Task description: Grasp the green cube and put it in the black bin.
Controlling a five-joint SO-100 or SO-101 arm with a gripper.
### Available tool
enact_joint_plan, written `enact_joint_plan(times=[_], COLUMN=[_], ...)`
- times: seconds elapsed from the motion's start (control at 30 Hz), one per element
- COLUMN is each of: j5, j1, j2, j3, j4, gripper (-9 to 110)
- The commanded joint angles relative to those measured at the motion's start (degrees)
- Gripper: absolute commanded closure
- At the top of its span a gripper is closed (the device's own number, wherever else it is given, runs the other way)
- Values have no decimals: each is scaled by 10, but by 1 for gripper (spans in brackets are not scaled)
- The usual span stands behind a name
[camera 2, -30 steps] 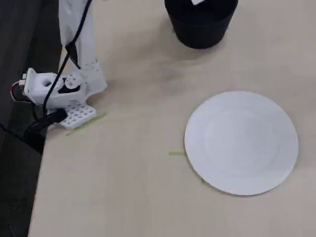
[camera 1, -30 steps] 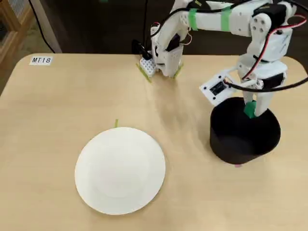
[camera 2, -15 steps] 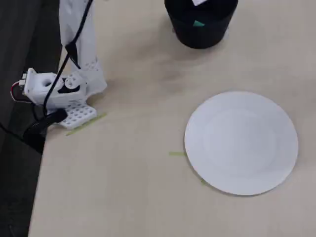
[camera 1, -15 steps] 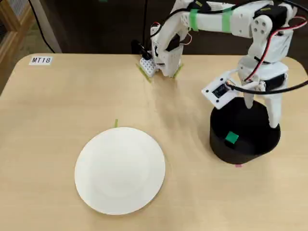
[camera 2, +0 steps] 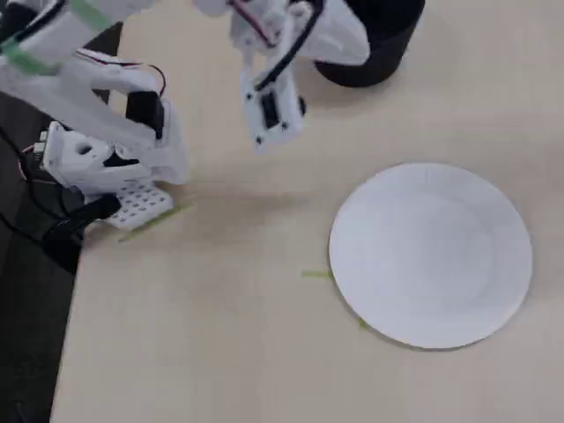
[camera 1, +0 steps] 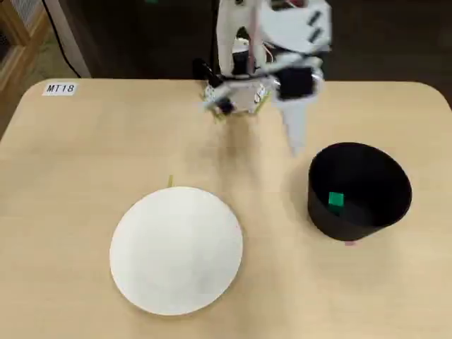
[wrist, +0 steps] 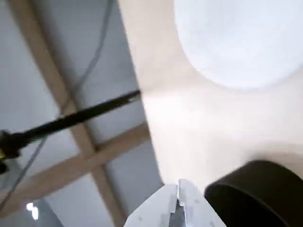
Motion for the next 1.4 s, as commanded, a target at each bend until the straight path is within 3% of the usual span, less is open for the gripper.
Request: enact_joint_plan(times=[0.0,0.4,1.37], j5=[-11,-13,-36], j1=[20,23,29], j2=[138,448,447], j3=[127,431,594], j4=[-32,33,36], gripper=[102,102,102])
